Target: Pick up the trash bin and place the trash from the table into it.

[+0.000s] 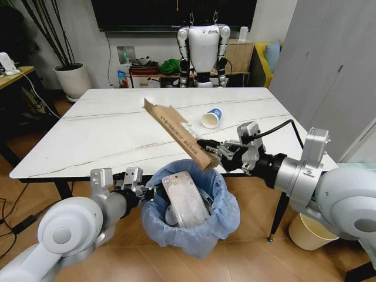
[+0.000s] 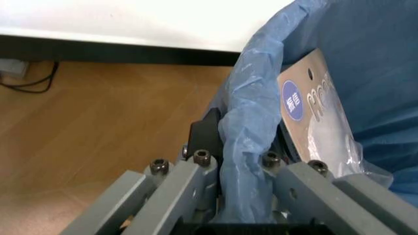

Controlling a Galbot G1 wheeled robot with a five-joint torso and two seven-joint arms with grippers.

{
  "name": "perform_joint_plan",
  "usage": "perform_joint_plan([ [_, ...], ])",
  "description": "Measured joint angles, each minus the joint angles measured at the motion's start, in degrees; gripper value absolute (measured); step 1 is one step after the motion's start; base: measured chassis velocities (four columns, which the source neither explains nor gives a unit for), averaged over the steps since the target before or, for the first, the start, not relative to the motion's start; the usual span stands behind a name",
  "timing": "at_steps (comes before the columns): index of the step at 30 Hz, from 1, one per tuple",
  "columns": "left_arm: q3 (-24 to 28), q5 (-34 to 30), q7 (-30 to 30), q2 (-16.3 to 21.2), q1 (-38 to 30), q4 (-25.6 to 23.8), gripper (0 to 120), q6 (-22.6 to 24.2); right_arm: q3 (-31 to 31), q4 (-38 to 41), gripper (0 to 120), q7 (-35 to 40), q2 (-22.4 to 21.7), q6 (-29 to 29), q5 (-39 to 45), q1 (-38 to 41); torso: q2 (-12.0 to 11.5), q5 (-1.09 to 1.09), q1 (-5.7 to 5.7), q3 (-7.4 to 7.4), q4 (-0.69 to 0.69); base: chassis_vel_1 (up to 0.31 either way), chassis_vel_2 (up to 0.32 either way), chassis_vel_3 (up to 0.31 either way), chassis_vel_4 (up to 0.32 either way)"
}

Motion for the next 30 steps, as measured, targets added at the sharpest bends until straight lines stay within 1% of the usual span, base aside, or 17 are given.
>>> perform_joint_plan([
  [5,1.45,0.05,-0.60,-0.35,-0.07,-0.28,2,0.00,0.19,0.00,0,-2.94,-0.85,0.12,-3.88,-3.62,0.00,0.00,0.00,0.00,0.00,0.000,0.000,0.000,0.000],
  [11,1.82,-0.15,-0.86,-0.47,-1.22,0.53,2,0.01,0.62,0.00,0,-7.01,-1.36,0.86,-7.13,-5.09,0.00,-0.01,0.00,0.00,0.00,0.000,0.000,0.000,0.000],
  [18,2.82,-0.64,-0.98,-1.18,-2.34,1.01,2,0.01,1.38,0.02,0,-9.91,-1.78,1.48,-10.26,-5.90,0.00,-0.01,0.00,0.00,0.00,0.000,0.000,0.000,0.000],
  [20,3.06,-0.81,-0.99,-1.20,-2.65,1.10,2,0.02,1.40,0.02,7,-10.22,-1.81,1.77,-11.36,-6.36,0.00,-0.01,0.00,0.00,0.00,0.000,0.000,0.000,0.000],
  [21,3.06,-0.81,-0.99,-1.20,-2.65,1.10,2,0.02,1.40,0.02,7,-10.22,-1.81,1.77,-11.36,-6.36,0.00,-0.01,0.00,0.00,0.00,0.000,0.000,0.000,0.000],
  [23,3.06,-0.89,-0.99,-0.95,-2.76,1.17,2,0.02,1.40,0.02,22,-10.32,-1.89,1.97,-12.34,-7.01,0.00,-0.01,0.00,0.00,0.00,0.000,0.000,0.000,0.000],
  [24,3.05,-0.97,-1.00,-0.89,-2.80,1.17,2,0.02,1.40,0.02,26,-10.32,-1.93,2.01,-12.67,-7.15,0.01,-0.01,0.00,0.00,0.00,0.000,0.000,0.000,0.000],
  [25,3.05,-0.97,-1.00,-0.89,-2.80,1.17,2,0.02,1.40,0.02,26,-10.32,-1.93,2.01,-12.67,-7.15,0.01,-0.01,0.00,0.00,0.00,0.000,0.000,0.000,0.000],
  [26,3.05,-1.11,-1.00,-0.80,-2.89,1.17,2,0.02,1.40,0.02,33,-10.33,-2.01,2.08,-13.12,-7.29,0.01,-0.01,0.00,0.00,0.00,0.000,0.000,0.000,0.000],
  [27,3.08,-1.16,-1.00,-0.76,-2.99,1.17,2,0.02,1.40,0.02,36,-10.33,-2.04,2.24,-13.26,-7.33,0.01,-0.01,0.00,0.00,0.00,0.000,0.000,0.000,0.000],
  [29,3.08,-1.17,-1.00,-0.76,-2.99,1.17,2,0.02,1.40,0.02,36,-10.33,-2.04,2.28,-13.28,-7.33,0.01,-0.01,0.00,0.00,0.00,0.000,0.000,0.000,0.000],
  [30,3.21,-1.30,-0.97,-0.64,-3.07,1.11,2,0.02,1.96,0.02,48,-9.62,-2.06,2.77,-13.09,-7.21,0.00,-0.01,0.00,0.00,0.00,0.000,0.000,0.000,0.000],
])
